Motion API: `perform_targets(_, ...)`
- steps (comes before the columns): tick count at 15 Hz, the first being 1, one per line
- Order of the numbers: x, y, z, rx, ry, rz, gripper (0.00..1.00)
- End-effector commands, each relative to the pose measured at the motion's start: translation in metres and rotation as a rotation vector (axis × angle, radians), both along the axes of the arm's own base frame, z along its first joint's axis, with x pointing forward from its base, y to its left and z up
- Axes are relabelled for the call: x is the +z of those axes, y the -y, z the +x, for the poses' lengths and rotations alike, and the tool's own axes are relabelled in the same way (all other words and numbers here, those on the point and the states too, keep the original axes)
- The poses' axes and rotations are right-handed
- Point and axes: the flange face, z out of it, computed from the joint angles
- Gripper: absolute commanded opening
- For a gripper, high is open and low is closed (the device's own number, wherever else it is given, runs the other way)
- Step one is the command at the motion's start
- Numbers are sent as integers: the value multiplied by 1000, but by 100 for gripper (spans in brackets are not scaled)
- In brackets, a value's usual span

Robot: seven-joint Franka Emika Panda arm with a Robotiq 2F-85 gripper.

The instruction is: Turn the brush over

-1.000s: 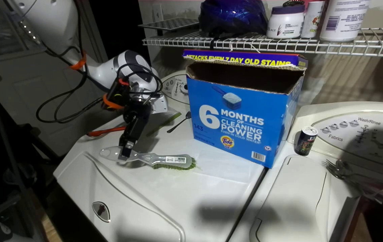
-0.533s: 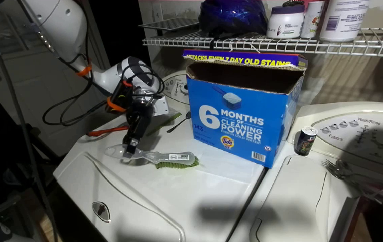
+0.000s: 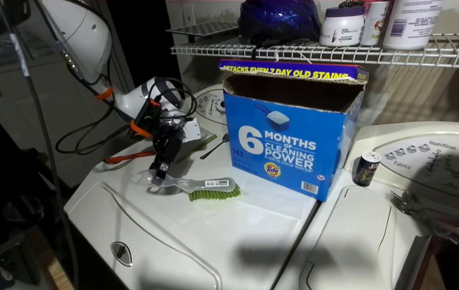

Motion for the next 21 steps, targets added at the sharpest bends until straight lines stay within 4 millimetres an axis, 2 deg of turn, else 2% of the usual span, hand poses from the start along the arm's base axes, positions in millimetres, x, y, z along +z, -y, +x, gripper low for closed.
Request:
perform_targets(1, -10, -9, 9, 36, -65, -48, 4)
perform_targets(8, -24, -16, 11, 54, -127, -90, 4)
perform_targets(9, -24, -17, 11, 54, -128, -91, 13)
perform_targets(10, -25, -18, 12, 53, -127, -91, 40)
perform_targets(12, -26, -20, 12, 54, -130, -89, 47)
perform_targets(19, -23, -20, 17, 50, -112, -66, 97)
perform_targets(21, -21, -19, 19, 43, -94, -42, 100)
